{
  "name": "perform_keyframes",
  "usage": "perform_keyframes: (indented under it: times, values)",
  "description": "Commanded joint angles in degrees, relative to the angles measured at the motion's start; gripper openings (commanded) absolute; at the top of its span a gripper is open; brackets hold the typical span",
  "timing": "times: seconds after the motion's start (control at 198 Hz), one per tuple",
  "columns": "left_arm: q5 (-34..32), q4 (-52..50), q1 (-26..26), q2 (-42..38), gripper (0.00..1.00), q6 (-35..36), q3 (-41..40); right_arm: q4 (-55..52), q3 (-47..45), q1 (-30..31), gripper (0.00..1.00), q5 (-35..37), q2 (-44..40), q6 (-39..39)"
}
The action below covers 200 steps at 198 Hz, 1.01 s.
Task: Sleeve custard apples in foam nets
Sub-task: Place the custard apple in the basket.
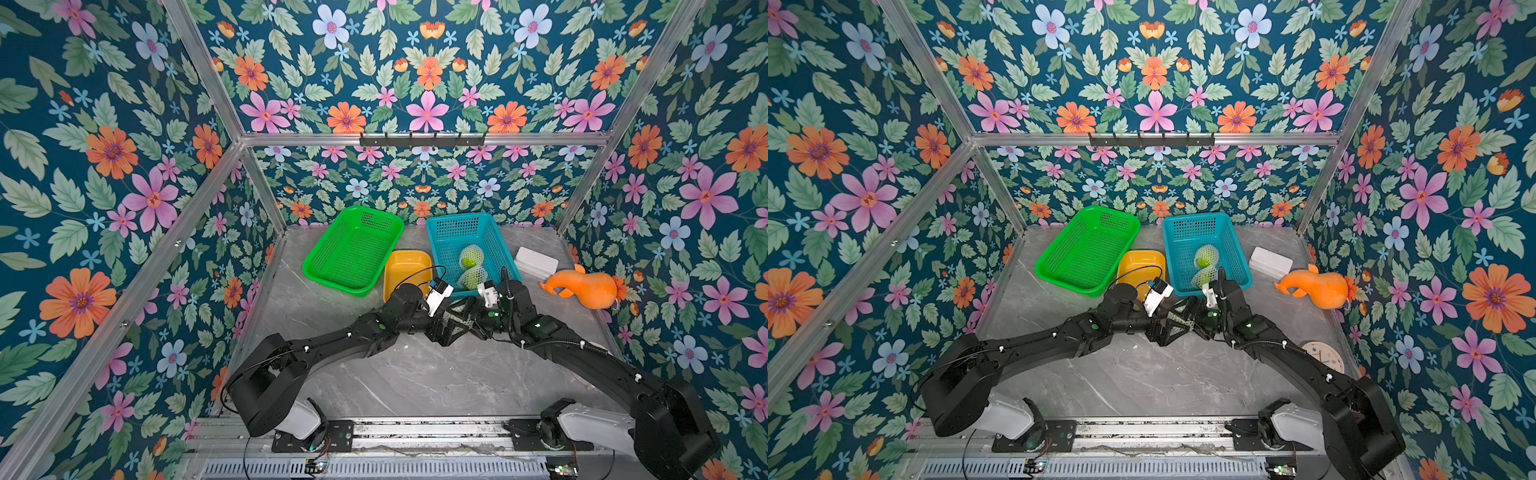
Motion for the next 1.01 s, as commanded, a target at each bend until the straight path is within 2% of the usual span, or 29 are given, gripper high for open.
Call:
perform_keyframes:
  times: [0.0,0.328,0.515,0.692,0.858,1.005]
  values:
    - [-0.52,1.64,-0.02,0.67,0.99,1.33,0.64,2.89,-0.04,0.13,0.78,-1.66,0.26,1.35]
    - [-4.14,5.02,-0.04,3.8,0.98,0.96,2.4,5.39,-1.44,0.49,0.77,-3.12,-0.31,3.04]
    - [-5.5,6.52,0.0,3.59,0.85,0.65,1.64,5.59,-1.83,0.53,0.77,-2.94,-0.26,3.22]
    - [-7.88,9.85,0.0,1.63,0.88,-0.32,-0.66,6.44,-2.38,0.51,0.77,-3.46,0.16,3.64]
    - [-8.05,11.87,0.0,1.51,0.85,-1.34,-1.29,6.68,-2.55,0.48,0.77,-3.47,0.15,3.85]
    - [-9.62,5.76,0.09,0.38,0.85,0.51,-0.75,2.95,-1.79,0.26,0.77,-1.13,-1.69,2.43]
